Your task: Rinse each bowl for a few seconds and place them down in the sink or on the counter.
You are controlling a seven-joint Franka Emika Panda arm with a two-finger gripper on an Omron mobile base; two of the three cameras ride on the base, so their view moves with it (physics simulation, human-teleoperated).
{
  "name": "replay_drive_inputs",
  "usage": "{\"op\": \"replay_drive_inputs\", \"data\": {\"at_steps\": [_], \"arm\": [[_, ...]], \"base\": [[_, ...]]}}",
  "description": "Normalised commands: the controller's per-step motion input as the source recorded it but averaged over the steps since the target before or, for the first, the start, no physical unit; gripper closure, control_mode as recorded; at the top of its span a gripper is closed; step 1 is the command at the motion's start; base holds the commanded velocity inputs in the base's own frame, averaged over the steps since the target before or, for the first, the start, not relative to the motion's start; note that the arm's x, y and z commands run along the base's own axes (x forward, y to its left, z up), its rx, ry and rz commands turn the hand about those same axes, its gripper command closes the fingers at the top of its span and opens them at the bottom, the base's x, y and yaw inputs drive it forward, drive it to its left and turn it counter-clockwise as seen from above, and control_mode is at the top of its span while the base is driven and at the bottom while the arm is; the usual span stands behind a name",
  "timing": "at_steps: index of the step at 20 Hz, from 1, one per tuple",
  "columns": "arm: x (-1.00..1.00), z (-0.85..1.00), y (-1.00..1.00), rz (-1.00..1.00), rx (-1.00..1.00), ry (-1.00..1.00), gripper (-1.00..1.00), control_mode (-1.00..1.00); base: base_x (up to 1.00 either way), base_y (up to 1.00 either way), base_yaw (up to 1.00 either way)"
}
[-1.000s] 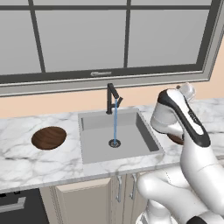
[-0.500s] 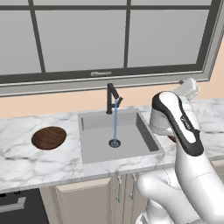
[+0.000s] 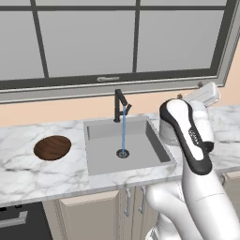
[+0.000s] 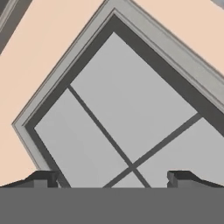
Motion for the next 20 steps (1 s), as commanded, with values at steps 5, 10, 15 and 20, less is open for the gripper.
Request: {"op": "replay_drive_inputs", "data": {"at_steps": [5, 10, 15, 20], "arm": [[-0.11, 0.59, 0.15, 0.05, 0.15, 0.01, -1.00, -1.00], [-0.07, 0.36, 0.42, 0.08, 0.09, 0.06, -1.00, -1.00], [-0.14, 0.32, 0.37, 0.02, 0.07, 0.03, -1.00, -1.00], [-0.27, 0.27, 0.29, -0.01, 0.06, 0.00, -1.00, -1.00]], "base": [[0.00, 0.00, 0.00], [0.00, 0.00, 0.00], [0.00, 0.00, 0.00], [0.00, 0.00, 0.00]]}}
